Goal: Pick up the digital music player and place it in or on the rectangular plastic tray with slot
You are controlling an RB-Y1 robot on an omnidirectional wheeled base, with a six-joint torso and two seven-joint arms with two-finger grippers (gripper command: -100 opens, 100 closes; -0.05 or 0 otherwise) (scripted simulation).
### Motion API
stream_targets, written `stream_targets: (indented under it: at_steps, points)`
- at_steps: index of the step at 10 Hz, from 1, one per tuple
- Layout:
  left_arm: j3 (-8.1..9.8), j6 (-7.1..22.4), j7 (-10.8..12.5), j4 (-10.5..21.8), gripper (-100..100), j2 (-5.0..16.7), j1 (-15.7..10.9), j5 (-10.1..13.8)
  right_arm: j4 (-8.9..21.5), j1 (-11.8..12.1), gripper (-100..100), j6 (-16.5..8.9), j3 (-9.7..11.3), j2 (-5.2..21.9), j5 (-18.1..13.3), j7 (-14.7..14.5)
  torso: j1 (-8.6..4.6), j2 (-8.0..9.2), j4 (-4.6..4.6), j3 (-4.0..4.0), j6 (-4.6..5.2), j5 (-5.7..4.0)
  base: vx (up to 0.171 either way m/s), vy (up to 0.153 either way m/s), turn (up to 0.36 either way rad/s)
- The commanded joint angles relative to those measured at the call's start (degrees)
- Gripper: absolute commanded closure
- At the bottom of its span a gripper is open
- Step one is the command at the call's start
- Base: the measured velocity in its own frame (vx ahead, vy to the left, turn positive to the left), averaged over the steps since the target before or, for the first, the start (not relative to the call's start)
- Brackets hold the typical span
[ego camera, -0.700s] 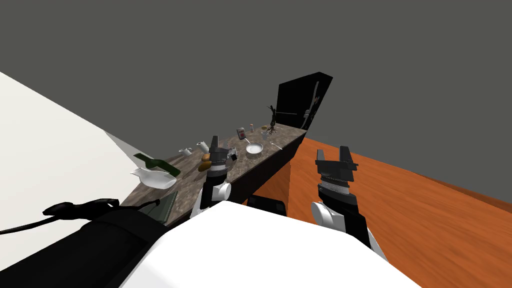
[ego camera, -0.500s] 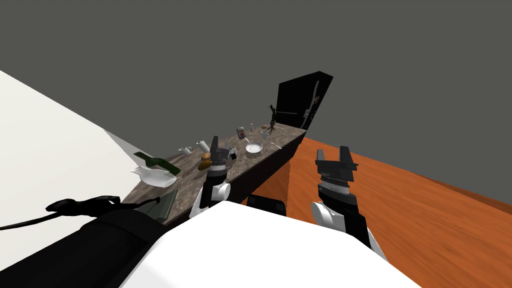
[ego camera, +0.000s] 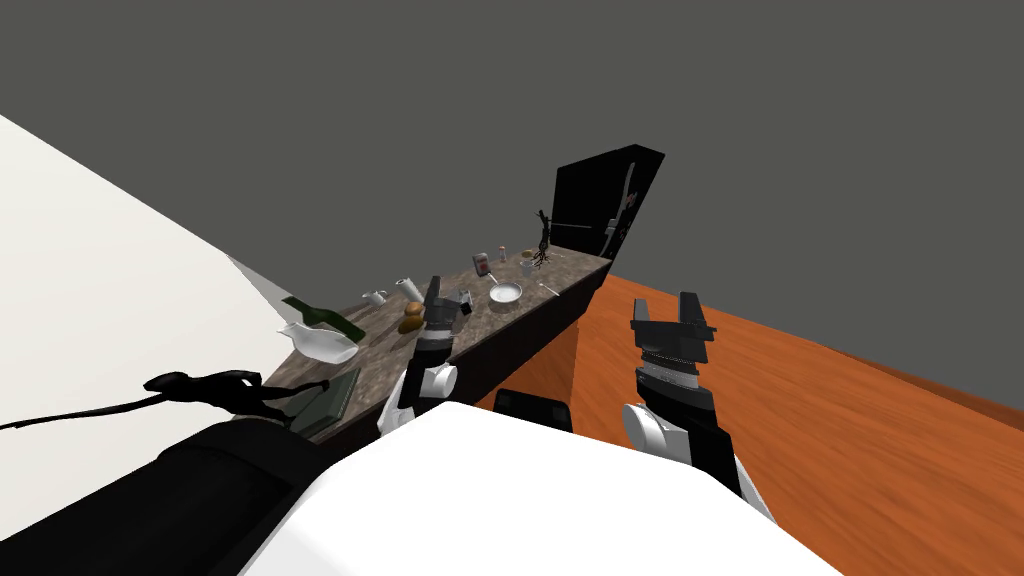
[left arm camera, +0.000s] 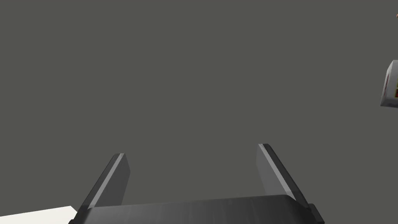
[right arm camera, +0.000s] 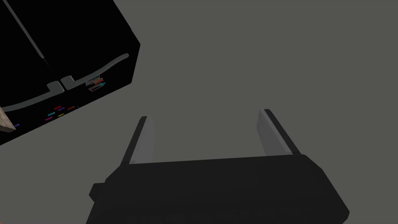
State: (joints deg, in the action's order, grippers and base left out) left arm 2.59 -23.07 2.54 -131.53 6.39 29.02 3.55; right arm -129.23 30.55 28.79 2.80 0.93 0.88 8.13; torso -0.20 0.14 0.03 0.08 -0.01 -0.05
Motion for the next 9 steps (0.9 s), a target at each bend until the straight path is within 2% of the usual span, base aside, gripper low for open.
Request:
stream_targets:
  at_steps: [1, 5, 9]
  points:
    - [1.31, 0.45, 1.62, 2.25, -100, 1.12, -1.2, 2.02, 0.0, 0.0, 0, 0.0, 0.0, 0.0, 0.0, 0.0, 0.0, 0.0, 0.0, 0.0, 0.0, 0.0, -0.046, -0.055, 0.041]
    - [4.67, 1.17, 5.97, 8.1, -100, 2.48, -3.47, 7.71, 0.0, 0.0, 0, 0.0, 0.0, 0.0, 0.0, 0.0, 0.02, 0.0, 0.0, 0.0, 0.0, 0.01, -0.045, -0.056, 0.044]
    - [8.13, 1.78, 11.1, 14.53, -100, 2.66, -6.2, 14.06, 0.0, 0.0, 0, 0.0, 0.0, 0.0, 0.0, 0.0, 0.03, -0.08, -0.02, -0.04, 0.0, 0.0, -0.022, -0.05, 0.058]
